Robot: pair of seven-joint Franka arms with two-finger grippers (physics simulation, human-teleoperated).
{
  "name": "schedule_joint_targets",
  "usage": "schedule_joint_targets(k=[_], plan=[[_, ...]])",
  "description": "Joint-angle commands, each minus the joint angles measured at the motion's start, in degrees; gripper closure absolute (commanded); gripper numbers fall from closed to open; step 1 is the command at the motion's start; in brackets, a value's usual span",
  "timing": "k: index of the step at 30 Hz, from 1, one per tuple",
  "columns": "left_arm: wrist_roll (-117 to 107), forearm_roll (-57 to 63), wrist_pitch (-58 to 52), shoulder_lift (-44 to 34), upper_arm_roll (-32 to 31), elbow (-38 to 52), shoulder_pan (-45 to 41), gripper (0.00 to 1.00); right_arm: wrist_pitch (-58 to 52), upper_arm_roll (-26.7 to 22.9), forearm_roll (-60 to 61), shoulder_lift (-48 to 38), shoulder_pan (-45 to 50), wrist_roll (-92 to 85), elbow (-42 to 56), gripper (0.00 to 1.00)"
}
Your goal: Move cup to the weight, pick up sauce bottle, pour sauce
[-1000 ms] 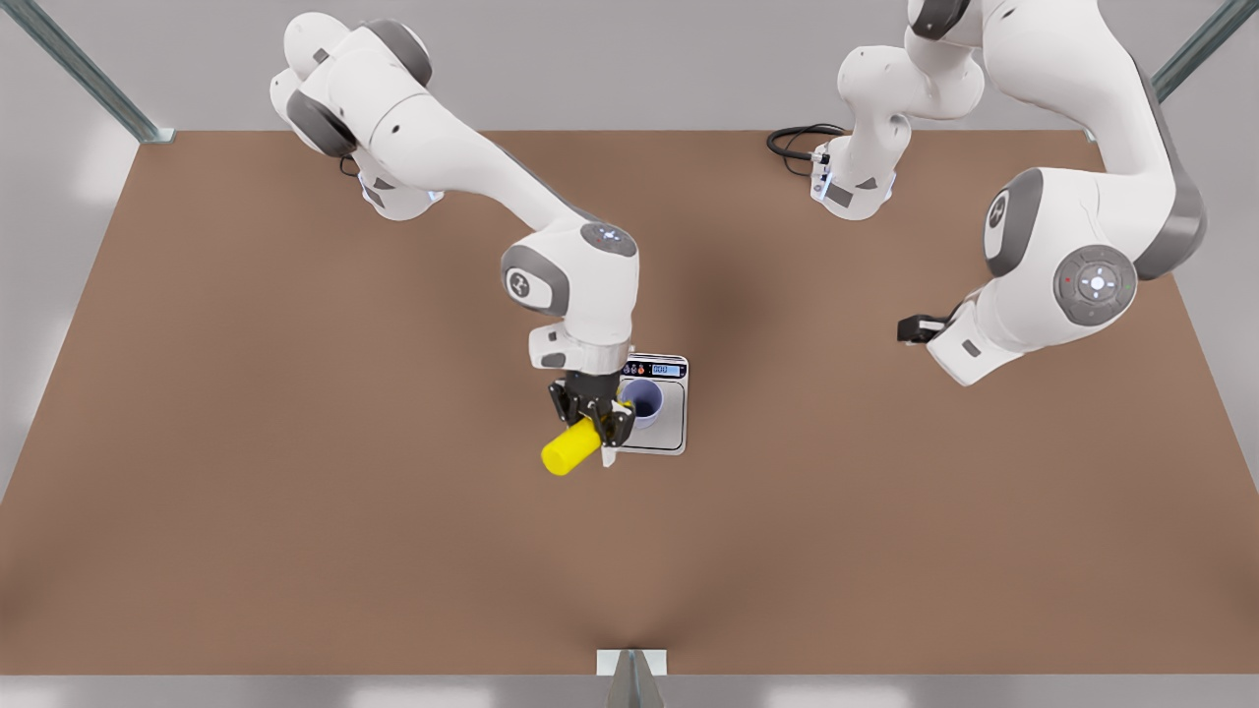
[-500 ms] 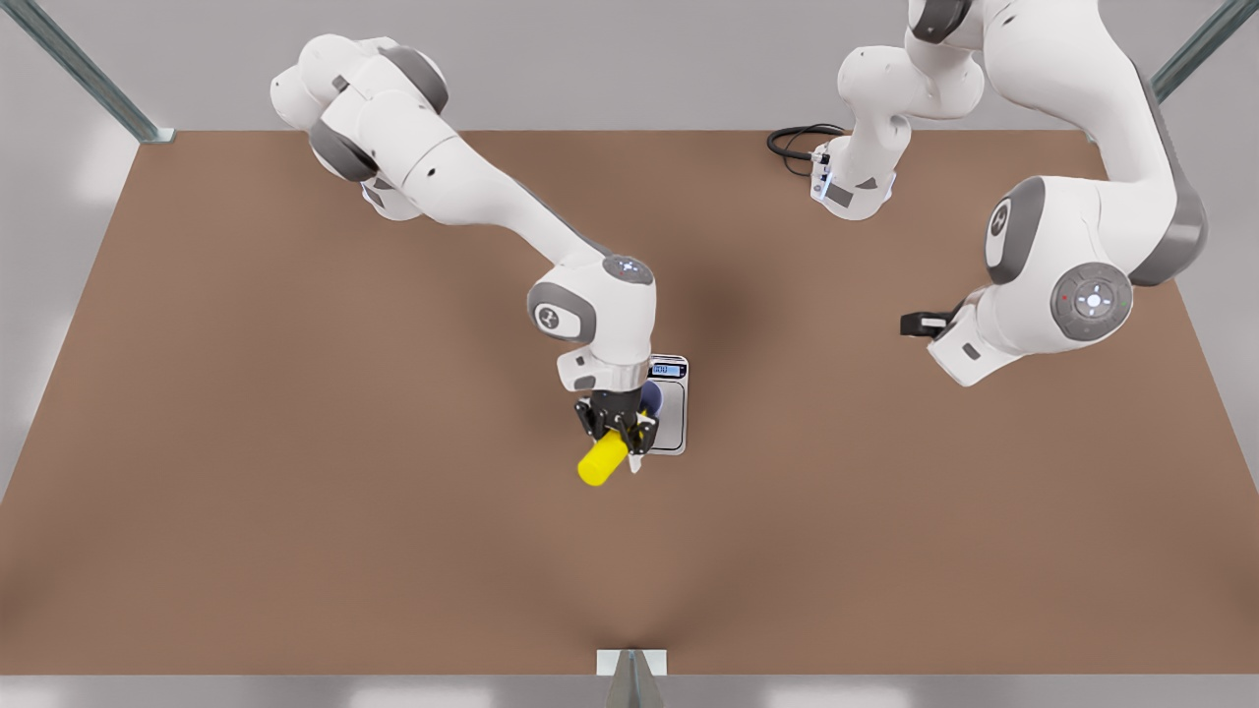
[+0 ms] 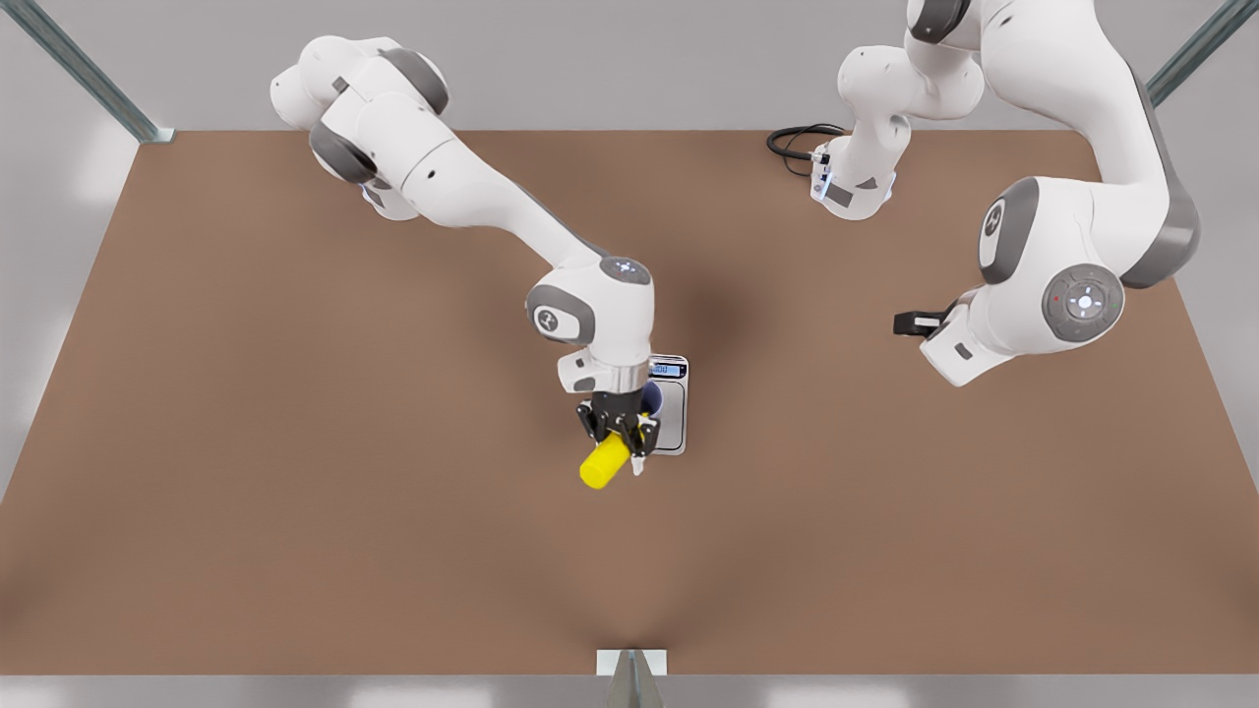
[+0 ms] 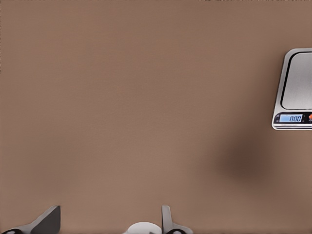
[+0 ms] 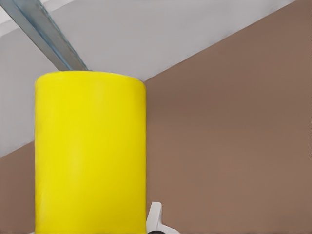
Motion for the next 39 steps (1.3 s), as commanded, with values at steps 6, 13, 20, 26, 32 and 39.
schedule_joint_targets(k=[6, 13, 20, 26, 32, 39], plan=[[-0.1, -0.1, -0.21, 0.08, -0.44, 0.06, -0.03, 0.0, 18.06, -0.96, 20.82, -8.44, -4.12, 0.55, -11.92, 0.79], [-0.1, 0.42, -0.39, -0.09, -0.88, 0.06, -0.03, 0.0, 27.12, -1.05, 57.54, -12.84, -7.45, 0.11, -20.36, 0.79], [0.78, -0.8, 4.43, 3.68, -2.2, 0.06, -0.03, 0.0, 21.06, -0.88, 94.55, -13.63, -10.0, -9.19, -21.59, 0.79], [0.08, -2.74, 7.61, 6.06, -5.98, 0.06, -0.03, 0.0, 5.41, -3.95, 116.01, -14.07, -13.26, -28.45, -23.52, 0.79], [0.35, -2.83, 8.4, 7.02, -5.36, 0.06, -0.02, 0.0, -16.98, -16.68, 128.48, -16.0, -15.02, -37.4, -27.3, 0.79], [0.26, -2.65, 8.75, 6.76, -5.36, 0.15, -0.03, 0.0, -35.72, -23.2, 139.47, -15.21, -19.15, -49.98, -36.88, 0.79]])
